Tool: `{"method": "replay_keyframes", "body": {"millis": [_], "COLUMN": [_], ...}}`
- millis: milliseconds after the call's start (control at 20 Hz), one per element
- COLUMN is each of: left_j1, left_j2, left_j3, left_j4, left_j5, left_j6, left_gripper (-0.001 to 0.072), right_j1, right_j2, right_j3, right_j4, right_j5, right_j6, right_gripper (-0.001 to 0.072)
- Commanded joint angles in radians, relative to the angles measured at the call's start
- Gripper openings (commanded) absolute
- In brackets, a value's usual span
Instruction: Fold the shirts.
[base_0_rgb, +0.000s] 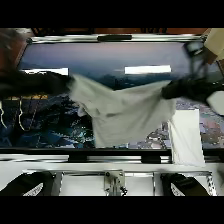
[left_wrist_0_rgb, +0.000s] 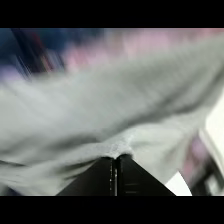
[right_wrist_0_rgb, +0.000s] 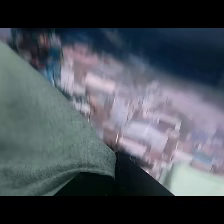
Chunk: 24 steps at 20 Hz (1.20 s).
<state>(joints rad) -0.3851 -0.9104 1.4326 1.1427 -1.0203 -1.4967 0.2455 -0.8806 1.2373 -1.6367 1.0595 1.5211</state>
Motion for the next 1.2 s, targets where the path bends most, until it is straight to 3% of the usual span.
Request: {"method": "replay_keyframes", "body": {"millis": [0,200,500,850,1000,1150], "left_j1": [0.125,0.173,0.179,0.185,0.237,0.292], "left_j2": [0.093,0.163,0.192,0.026,-0.146,-0.349], "left_j3": [0.377,0.581,0.568,0.500,0.500,0.500], "left_j4": [0.104,0.215,0.350,0.683,0.687,0.686], "left_j5": [0.056,0.070,-0.021,-0.016,-0.016,-0.017], "left_j6": [0.000,-0.001,-0.045,-0.040,-0.031,-0.064], "left_gripper": [0.0032,0.0032,0.0032,0.0032,0.0032,0.0032], "right_j1": [0.001,0.001,0.001,0.001,0.001,0.001], "right_j2": [0.135,0.225,0.208,-0.182,-0.426,-0.646], "right_j3": [0.274,0.461,0.481,0.481,0.481,0.481], "right_j4": [0.039,0.061,0.069,0.111,0.111,0.117], "right_j5": [-0.105,-0.123,-0.081,-0.053,-0.213,-0.412], "right_j6": [-0.025,-0.048,-0.048,-0.053,-0.049,0.042], "right_gripper": [0.0076,0.0075,0.0076,0.0076,0.0076,0.0076]}}
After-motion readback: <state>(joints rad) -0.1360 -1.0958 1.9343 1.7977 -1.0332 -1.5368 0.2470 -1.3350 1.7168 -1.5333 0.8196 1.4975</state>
